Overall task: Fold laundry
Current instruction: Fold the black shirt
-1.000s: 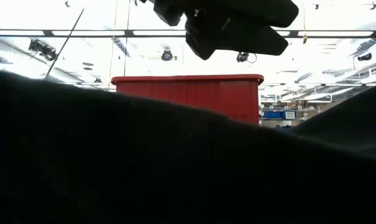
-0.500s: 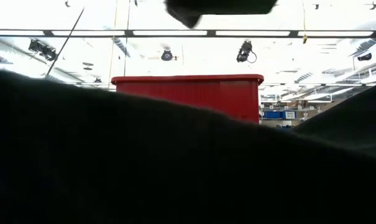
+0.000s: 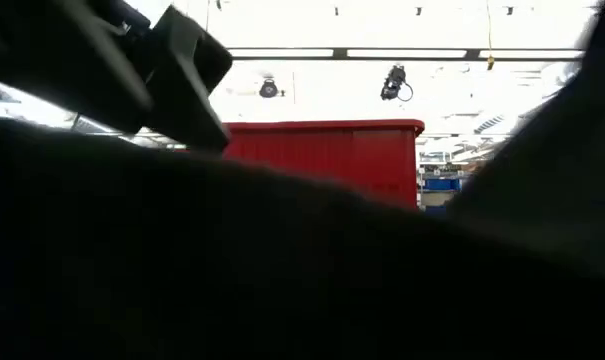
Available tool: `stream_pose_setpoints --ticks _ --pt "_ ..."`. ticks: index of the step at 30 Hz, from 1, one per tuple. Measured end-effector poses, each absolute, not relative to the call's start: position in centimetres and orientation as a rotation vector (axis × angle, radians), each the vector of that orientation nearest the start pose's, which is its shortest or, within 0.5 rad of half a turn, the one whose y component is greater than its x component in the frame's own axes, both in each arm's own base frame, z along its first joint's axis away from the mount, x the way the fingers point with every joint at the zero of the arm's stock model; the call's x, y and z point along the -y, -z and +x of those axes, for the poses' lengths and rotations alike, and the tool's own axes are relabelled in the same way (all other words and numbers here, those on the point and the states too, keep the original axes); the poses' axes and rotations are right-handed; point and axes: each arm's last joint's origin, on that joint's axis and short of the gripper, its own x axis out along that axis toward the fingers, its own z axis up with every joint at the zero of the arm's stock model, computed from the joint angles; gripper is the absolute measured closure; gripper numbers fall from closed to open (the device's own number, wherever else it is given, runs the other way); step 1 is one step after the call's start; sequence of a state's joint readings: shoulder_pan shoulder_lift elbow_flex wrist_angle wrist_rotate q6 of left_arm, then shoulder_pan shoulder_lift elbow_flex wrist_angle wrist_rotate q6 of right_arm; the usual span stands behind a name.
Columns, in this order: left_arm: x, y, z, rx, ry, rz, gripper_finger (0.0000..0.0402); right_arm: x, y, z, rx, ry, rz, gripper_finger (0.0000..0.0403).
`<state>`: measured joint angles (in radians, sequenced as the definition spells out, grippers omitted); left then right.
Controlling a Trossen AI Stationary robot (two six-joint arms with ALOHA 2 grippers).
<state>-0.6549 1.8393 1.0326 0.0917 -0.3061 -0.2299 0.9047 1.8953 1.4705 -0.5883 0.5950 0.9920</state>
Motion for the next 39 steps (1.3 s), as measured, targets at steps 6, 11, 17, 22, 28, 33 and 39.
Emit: stream_pose_setpoints --ticks 6,11,17,22,28,33,39 --pt "21.6 -14.2 30.2 -0.750 0.174 0.135 0.0207 -29.6 -24.1 29.1 -0.646 0.014 0.155 0.0398" --pt "21.5 -14.4 30.3 -0.727 0.120 0.135 0.0207 -27.7 -24.7 31.7 -0.566 0.028 0.051 0.0397" --pt "22.7 -16.6 28.4 -0.637 0.035 0.217 0.0207 -25.3 -25.3 34.3 -0.512 0.019 -0.045 0.0397" --pt "24.0 -19.2 25.6 -0.567 -0.013 0.259 0.0207 -23.8 -25.3 36.4 -0.493 -0.086 -0.038 0.0397" --pt "25.5 -19.0 23.8 -0.556 -0.002 0.233 0.0207 -23.1 -23.5 38.9 -0.433 -0.163 -0.056 0.0397" --pt "25.5 -18.9 22.5 -0.558 -0.077 0.243 0.0207 -22.0 -23.0 40.4 -0.403 -0.204 -0.030 0.0397" --pt "25.9 -19.8 20.7 -0.550 -0.071 0.260 0.0207 -20.9 -20.9 42.2 -0.401 -0.264 -0.005 0.0397"
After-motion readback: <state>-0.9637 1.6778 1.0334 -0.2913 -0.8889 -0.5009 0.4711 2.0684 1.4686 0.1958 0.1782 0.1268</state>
